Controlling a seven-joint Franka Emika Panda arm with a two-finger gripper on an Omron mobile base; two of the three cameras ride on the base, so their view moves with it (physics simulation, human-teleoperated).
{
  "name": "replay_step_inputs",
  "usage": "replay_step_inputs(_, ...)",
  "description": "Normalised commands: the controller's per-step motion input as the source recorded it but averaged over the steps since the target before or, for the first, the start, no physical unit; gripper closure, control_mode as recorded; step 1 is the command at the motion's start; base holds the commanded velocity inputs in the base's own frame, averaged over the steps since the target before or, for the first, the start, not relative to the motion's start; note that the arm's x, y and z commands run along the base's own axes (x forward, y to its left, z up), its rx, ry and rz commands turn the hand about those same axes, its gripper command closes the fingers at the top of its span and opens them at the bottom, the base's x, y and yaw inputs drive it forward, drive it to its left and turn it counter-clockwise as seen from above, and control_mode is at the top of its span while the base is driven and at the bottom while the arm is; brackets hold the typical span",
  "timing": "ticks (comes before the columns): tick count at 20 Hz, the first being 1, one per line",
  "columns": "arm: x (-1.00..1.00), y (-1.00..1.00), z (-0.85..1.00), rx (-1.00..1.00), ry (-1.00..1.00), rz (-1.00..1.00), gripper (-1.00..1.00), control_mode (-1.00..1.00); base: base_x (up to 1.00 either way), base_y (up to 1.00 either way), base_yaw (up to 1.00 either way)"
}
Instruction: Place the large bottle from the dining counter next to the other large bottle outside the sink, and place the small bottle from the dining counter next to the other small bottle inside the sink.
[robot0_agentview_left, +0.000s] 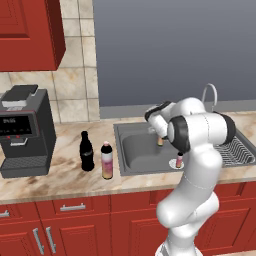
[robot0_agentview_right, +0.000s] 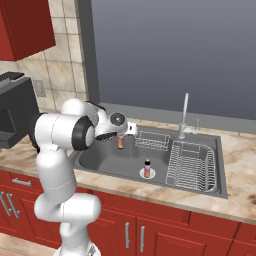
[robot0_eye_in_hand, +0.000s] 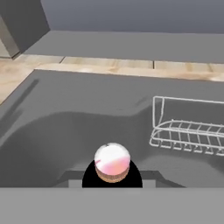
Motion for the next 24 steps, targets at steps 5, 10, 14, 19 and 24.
replay_step_inputs(5, -0.36, 0.0, -0.08, 0.0, -0.05, 0.1, 1.0, -1.0, 0.0, 0.0, 0.0)
replay_step_inputs(10, -0.25, 0.0, -0.06, -0.02, -0.05, 0.09, 1.0, -1.0, 0.0, 0.0, 0.0)
replay_step_inputs(14, -0.18, 0.0, -0.13, -0.06, -0.04, 0.08, 1.0, -1.0, 0.0, 0.0, 0.0)
replay_step_inputs(19, -0.01, 0.0, -0.2, -0.09, -0.03, 0.08, 1.0, -1.0, 0.0, 0.0, 0.0)
replay_step_inputs(24, 0.0, 0.0, -0.13, -0.04, -0.01, 0.05, 1.0, -1.0, 0.0, 0.0, 0.0)
